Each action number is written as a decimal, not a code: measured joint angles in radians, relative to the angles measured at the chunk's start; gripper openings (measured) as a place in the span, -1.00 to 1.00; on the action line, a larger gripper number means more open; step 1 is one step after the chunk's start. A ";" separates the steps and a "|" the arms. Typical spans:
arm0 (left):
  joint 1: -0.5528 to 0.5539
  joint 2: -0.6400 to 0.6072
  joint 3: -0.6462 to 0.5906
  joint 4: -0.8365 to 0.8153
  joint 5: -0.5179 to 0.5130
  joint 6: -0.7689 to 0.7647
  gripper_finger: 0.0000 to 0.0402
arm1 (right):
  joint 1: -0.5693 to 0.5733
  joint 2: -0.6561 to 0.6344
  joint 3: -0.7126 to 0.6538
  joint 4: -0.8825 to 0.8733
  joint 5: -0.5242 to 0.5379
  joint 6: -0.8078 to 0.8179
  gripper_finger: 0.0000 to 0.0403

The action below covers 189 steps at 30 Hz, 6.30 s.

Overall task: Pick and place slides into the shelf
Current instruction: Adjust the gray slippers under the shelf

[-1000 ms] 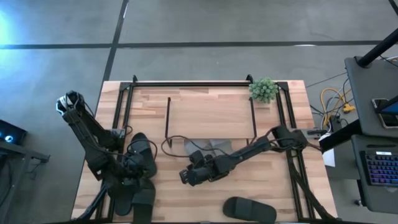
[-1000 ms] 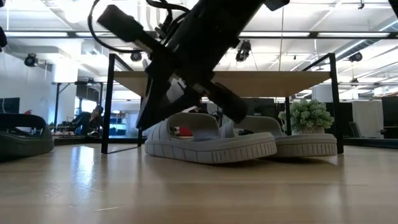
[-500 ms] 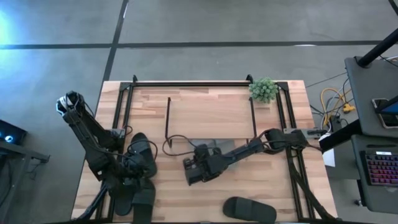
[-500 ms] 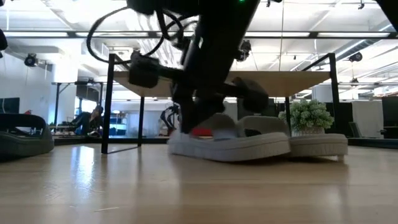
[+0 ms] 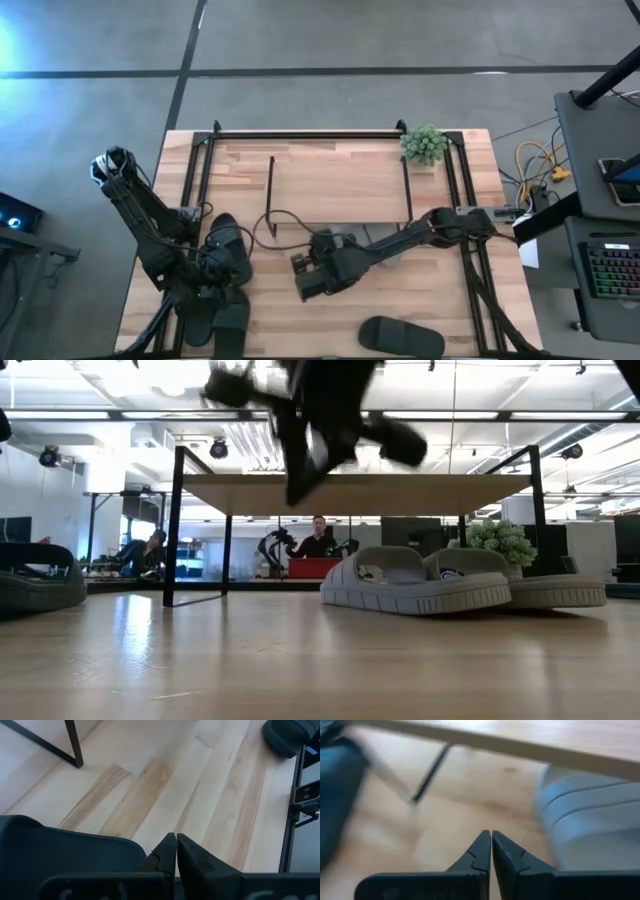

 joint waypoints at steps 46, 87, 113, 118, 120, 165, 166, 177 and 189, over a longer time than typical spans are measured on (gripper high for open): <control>0.000 0.000 0.004 0.038 -0.014 -0.007 -1.00 | 0.106 -0.287 -0.707 0.065 -0.331 0.503 -0.96; 0.002 0.000 0.002 0.069 -0.016 -0.001 -1.00 | 0.121 -0.252 -0.661 0.154 -0.250 0.424 -0.89; 0.002 0.048 -0.001 0.081 -0.023 -0.002 -1.00 | 0.201 -0.231 -0.647 -0.018 -0.324 0.486 -0.89; 0.002 0.077 -0.001 0.124 -0.020 -0.004 -1.00 | 0.191 -0.229 -0.653 -0.099 -0.312 0.477 -0.89; 0.002 0.083 -0.001 0.131 -0.020 -0.004 -1.00 | 0.188 -0.229 -0.658 -0.120 -0.305 0.478 -0.89; 0.004 0.082 -0.001 0.137 -0.004 -0.007 -1.00 | 0.193 -0.272 -0.708 -0.076 -0.592 0.591 -0.89; 0.004 0.082 -0.001 0.138 -0.002 -0.007 -1.00 | 0.187 -0.272 -0.718 -0.057 -0.588 0.584 -0.89; 0.004 0.082 -0.001 0.141 0.001 -0.008 -1.00 | 0.144 -0.272 -0.758 -0.034 -0.479 0.582 -0.89; 0.004 0.082 -0.001 0.136 0.002 -0.007 -1.00 | 0.091 -0.272 -0.708 0.031 -0.344 0.438 -0.89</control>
